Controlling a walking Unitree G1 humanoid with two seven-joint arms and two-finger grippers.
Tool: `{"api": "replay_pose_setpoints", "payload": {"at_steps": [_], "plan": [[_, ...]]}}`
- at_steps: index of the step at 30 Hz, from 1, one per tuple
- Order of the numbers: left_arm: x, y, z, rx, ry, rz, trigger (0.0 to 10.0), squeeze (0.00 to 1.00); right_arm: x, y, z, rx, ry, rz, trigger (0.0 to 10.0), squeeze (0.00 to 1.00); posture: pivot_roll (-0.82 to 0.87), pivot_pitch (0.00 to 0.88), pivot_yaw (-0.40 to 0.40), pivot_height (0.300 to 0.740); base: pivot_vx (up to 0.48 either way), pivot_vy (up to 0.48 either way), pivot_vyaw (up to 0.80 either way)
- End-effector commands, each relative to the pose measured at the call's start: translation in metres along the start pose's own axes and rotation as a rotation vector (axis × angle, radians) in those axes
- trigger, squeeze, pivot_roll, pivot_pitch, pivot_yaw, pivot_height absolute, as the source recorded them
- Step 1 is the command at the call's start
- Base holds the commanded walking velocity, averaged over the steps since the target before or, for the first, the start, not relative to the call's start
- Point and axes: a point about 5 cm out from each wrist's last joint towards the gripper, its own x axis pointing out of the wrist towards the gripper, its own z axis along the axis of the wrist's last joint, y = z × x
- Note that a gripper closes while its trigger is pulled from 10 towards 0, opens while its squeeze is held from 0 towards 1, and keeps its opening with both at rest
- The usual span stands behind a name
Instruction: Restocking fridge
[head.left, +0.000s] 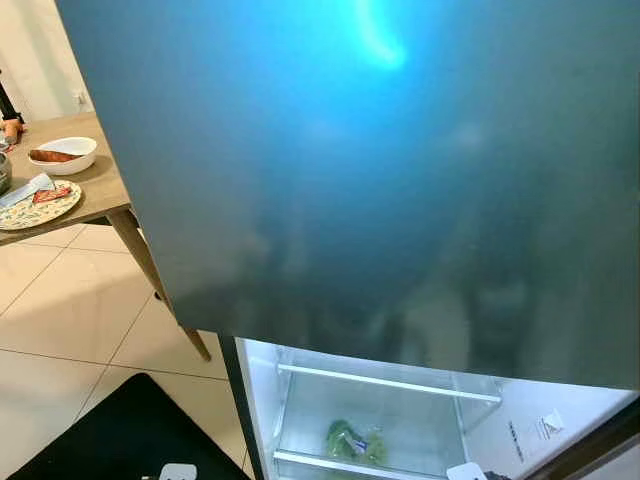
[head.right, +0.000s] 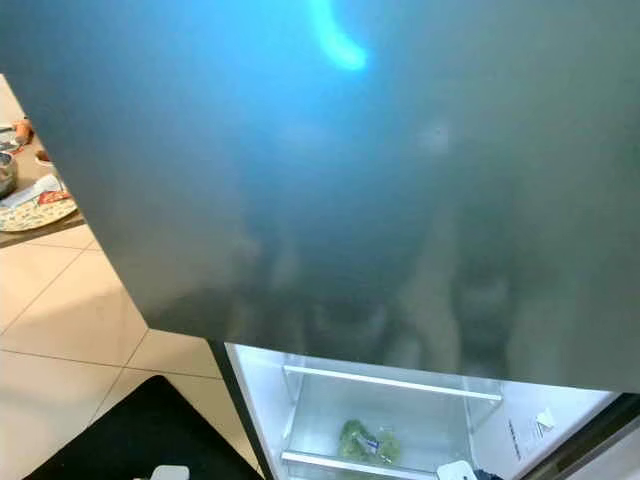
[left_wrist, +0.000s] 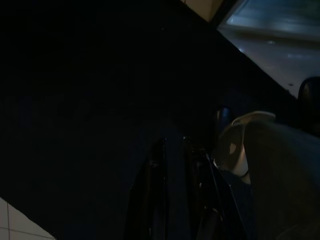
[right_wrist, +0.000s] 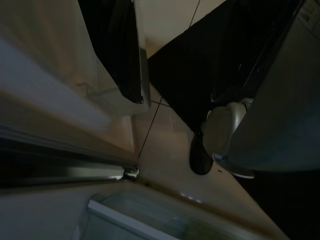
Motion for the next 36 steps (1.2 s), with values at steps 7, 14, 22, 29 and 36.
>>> {"api": "replay_pose_setpoints", "payload": {"at_steps": [7, 14, 22, 29, 36], "plan": [[-0.0005, -0.0129, -0.0106, -0.007, 0.04, -0.025, 10.0, 0.0, -0.0015, -0.006, -0.0067, 0.025, 0.027, -0.025, 10.0, 0.0, -0.07, 0.049, -0.023, 0.74, -0.177, 0.0, 0.0], [-0.0005, -0.0131, -0.0106, -0.009, 0.042, -0.027, 10.0, 0.0, -0.0011, -0.0052, -0.0053, 0.033, 0.025, -0.028, 10.0, 0.0, -0.07, 0.047, -0.021, 0.74, -0.272, 0.0, 0.0], [-0.0003, -0.0094, -0.0088, -0.011, 0.041, -0.02, 10.0, 0.0, -0.001, -0.0033, -0.0067, 0.033, 0.032, -0.025, 10.0, 0.0, -0.07, 0.041, -0.016, 0.74, -0.294, 0.0, 0.0], [-0.0004, -0.0104, -0.0096, -0.013, 0.042, -0.02, 10.0, 0.0, -0.0012, -0.0036, -0.0078, 0.028, 0.038, -0.025, 10.0, 0.0, -0.07, 0.047, -0.021, 0.74, -0.302, 0.0, 0.0], [-0.0009, -0.014, -0.0132, -0.015, 0.05, -0.027, 10.0, 0.0, -0.0017, -0.005, -0.0099, 0.021, 0.046, -0.026, 10.0, 0.0, -0.07, 0.052, -0.025, 0.74, -0.308, 0.0, 0.0]]}}
